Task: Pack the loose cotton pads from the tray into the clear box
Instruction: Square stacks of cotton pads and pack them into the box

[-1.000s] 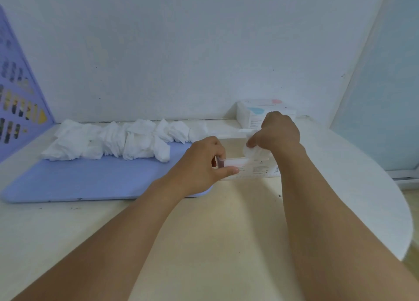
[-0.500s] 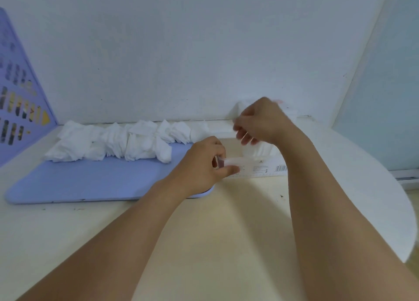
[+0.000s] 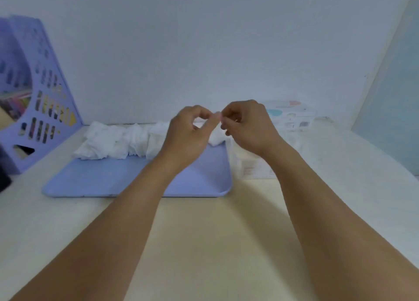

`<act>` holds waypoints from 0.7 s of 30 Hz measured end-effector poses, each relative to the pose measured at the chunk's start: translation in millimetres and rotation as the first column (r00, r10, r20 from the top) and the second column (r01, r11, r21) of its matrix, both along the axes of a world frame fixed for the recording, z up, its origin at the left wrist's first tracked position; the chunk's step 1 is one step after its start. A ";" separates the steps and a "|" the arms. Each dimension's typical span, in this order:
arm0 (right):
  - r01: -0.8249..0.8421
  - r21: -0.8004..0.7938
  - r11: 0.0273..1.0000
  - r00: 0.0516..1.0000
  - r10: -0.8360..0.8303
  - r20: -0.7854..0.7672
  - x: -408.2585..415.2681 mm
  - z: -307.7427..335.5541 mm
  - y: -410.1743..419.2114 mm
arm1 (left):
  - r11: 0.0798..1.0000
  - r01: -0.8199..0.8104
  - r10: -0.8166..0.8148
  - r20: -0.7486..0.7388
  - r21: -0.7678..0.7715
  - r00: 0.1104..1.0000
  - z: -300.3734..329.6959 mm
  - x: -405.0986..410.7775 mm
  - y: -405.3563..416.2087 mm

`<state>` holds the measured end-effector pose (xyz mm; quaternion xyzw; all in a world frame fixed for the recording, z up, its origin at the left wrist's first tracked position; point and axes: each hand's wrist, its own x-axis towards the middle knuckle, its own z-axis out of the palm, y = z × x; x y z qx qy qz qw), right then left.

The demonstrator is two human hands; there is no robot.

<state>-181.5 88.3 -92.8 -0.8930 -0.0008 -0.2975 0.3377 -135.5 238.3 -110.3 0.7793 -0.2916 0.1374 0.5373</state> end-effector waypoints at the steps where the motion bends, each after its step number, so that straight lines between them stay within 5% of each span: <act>1: -0.057 0.029 0.998 0.998 0.056 0.037 0.4 -2.7 16.7 | 0.998 -0.052 0.052 -0.025 0.017 0.998 11.2 9.5 14.2; 10: -0.101 -0.034 0.994 0.954 0.087 -0.286 19.9 -63.9 92.2 | 0.894 -0.432 0.442 -0.088 0.119 0.892 -34.6 36.5 104.4; 14: -0.035 0.001 0.999 0.943 0.034 -0.331 40.6 -62.3 91.9 | 0.905 -0.400 0.417 -0.109 0.147 0.902 -53.3 41.9 108.2; 21: -0.035 0.005 0.999 0.912 0.034 -0.410 67.6 -66.3 93.3 | 0.884 -0.224 0.279 -0.078 0.410 0.957 -60.6 45.0 103.4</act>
